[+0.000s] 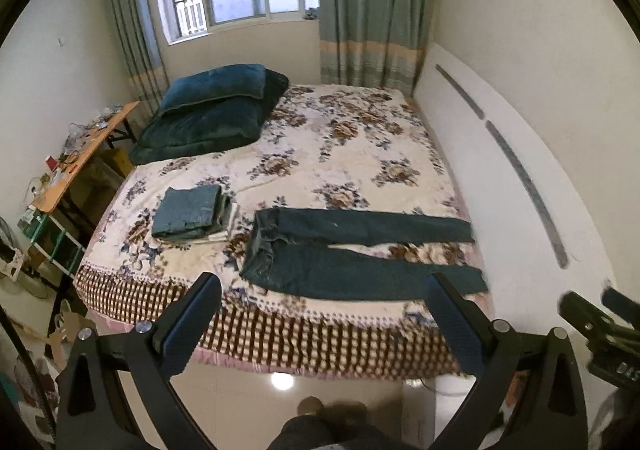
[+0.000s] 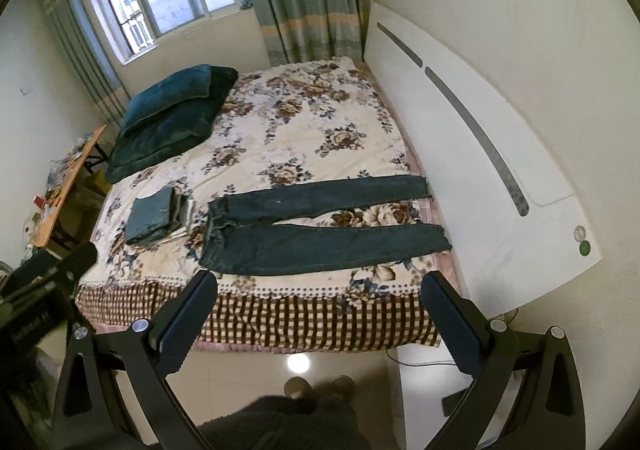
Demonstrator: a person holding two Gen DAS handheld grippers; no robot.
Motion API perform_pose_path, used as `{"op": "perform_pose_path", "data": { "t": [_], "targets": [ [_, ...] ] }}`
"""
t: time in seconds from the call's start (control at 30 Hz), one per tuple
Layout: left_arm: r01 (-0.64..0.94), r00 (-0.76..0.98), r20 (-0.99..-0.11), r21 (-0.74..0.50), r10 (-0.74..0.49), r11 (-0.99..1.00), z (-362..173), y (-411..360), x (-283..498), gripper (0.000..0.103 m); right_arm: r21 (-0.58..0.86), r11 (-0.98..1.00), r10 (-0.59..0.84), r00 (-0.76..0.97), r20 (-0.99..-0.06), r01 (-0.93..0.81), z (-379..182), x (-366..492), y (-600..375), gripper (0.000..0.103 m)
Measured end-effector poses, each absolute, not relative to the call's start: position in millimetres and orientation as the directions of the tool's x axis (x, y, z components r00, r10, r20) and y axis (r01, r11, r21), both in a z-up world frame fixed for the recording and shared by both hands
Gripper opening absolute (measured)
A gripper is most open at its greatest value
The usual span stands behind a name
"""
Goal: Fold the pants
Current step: 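Lower both grippers to the jeans' leg hems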
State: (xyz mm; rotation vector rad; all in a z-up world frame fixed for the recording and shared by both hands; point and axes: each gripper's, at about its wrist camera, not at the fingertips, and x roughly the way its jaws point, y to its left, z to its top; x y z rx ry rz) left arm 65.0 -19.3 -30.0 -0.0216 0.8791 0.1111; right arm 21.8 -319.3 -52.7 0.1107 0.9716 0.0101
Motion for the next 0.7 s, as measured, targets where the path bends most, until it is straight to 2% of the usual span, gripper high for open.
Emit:
{"op": "perform_pose_path", "data": {
  "t": [0.33, 0.57, 0.7],
  "targets": [
    [-0.121, 0.489, -0.858, 0.111, 0.156, 0.986, -135.7, -4.3, 203.3, 0.103, 0.082, 0.99, 0.018, 0.477, -0.879, 0.114, -171.9, 150.8, -346.9, 0.103],
    [-0.054, 0.383, -0.915, 0.113, 0.126, 0.992, -209.8, 12.0, 318.4, 0.103, 0.06, 0.987, -0.002, 0.388, -0.921, 0.149, -258.8, 276.2, -350.5, 0.103],
    [-0.003, 0.335, -0.937, 0.099, 0.094, 0.995, -256.2, 19.7, 387.0, 0.103, 0.002, 0.99, -0.049, 0.361, -0.931, 0.138, -314.9, 351.5, -337.2, 0.103]
  ]
}}
